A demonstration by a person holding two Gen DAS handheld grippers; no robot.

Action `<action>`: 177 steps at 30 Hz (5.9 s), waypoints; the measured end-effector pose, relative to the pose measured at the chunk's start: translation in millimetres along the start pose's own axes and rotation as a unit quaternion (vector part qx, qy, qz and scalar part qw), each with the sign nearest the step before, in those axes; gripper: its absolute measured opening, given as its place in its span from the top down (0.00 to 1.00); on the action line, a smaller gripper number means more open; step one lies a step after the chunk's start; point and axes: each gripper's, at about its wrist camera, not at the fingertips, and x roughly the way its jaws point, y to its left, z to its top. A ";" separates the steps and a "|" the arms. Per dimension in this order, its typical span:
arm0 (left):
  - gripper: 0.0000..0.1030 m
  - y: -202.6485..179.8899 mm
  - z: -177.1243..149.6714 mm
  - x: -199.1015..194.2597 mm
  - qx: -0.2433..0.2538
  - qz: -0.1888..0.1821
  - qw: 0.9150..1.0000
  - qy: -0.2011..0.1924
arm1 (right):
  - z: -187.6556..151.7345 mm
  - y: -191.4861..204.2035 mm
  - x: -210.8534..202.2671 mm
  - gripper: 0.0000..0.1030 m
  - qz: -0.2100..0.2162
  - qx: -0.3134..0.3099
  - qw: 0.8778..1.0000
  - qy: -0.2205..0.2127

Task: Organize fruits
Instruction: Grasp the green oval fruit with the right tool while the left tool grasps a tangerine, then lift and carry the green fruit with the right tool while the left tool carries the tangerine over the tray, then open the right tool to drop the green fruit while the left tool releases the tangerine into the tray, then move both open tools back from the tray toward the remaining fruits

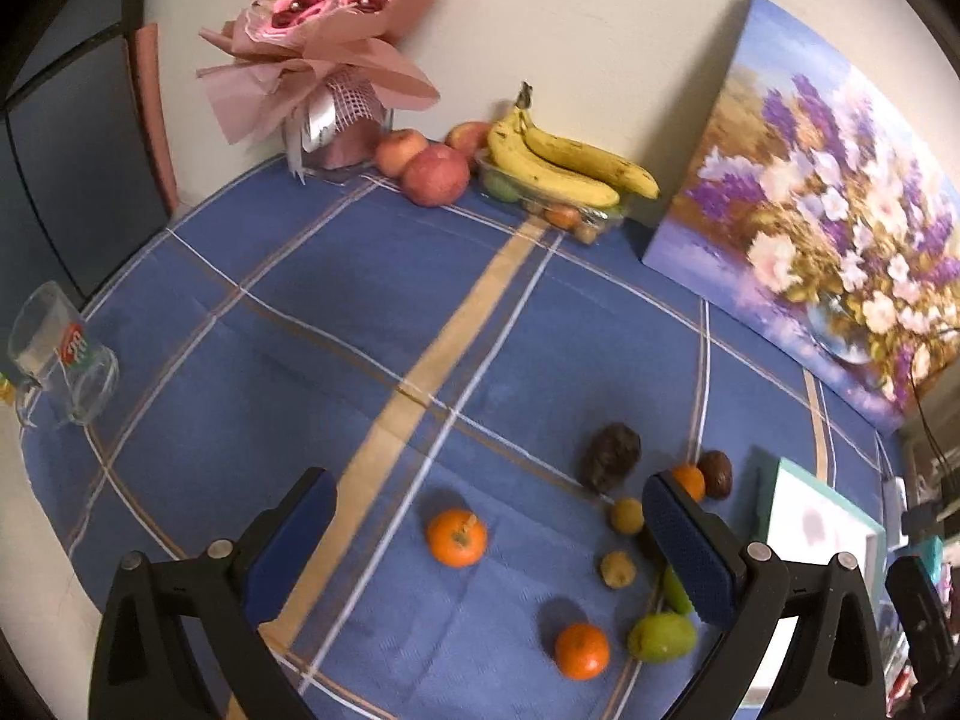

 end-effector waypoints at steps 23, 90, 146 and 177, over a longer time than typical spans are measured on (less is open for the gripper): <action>0.31 17.2 -23.3 106.5 -0.054 -0.012 0.984 0.169 | -24.4 36.6 121.6 0.45 0.002 -0.029 0.983 0.181; 0.64 -265.6 -67.1 44.4 0.206 -0.175 0.955 0.123 | -13.9 -217.9 37.1 0.60 -0.149 0.213 0.962 0.081; 0.48 -278.8 -69.0 91.4 0.197 -0.146 0.957 0.157 | -26.5 -221.7 64.5 0.55 -0.205 0.189 0.951 0.132; 0.00 -221.5 -35.3 84.4 0.110 -0.031 0.988 0.105 | -11.9 -206.2 48.3 0.08 -0.205 0.149 0.964 0.082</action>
